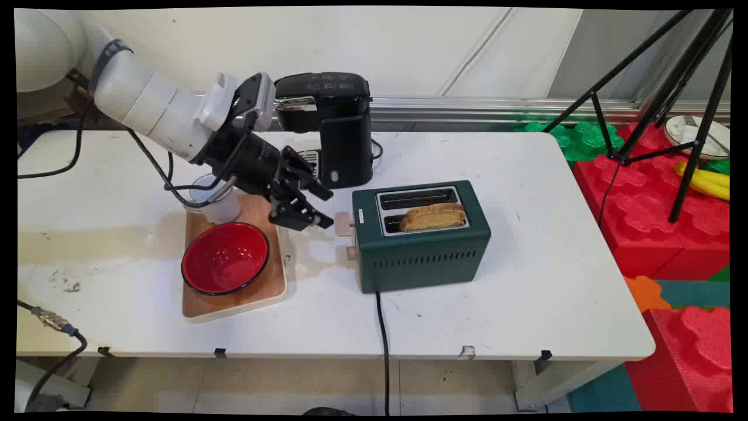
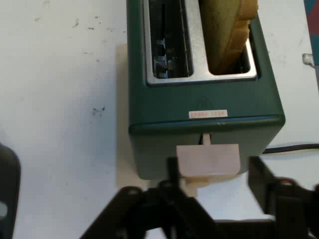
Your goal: Press the toaster switch
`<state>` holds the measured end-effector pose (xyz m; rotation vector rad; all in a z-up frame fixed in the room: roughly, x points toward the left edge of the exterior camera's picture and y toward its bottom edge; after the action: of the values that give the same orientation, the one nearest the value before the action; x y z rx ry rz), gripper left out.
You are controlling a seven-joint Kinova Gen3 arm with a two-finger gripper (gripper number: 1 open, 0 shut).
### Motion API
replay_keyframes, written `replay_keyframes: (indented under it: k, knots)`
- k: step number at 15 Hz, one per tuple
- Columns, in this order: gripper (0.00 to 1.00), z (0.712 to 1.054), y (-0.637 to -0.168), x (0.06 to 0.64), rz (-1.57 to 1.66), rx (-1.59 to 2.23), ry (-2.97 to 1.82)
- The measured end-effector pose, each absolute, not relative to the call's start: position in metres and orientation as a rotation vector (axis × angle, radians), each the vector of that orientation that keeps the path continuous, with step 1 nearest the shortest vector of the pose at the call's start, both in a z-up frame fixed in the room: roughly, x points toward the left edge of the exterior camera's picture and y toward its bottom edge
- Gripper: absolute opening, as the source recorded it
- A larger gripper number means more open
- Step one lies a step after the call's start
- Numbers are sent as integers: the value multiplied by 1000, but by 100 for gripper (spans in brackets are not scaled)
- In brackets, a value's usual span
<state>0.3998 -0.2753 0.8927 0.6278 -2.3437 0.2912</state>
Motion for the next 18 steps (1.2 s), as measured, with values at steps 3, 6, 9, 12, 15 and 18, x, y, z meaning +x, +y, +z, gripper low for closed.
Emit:
replay_keyframes:
  k: [3, 6, 9, 12, 15, 18]
  knots:
    - [0, 888, -275, 397, 291, 615, -2347]
    - [0, 880, -276, 394, 289, 632, -2347]
    - [0, 876, -280, 390, 301, 642, -2335]
    - [0, 872, -284, 386, 311, 646, -2324]
    - [0, 868, -285, 384, 311, 647, -2323]
    - [0, 864, -284, 382, 310, 649, -2325]
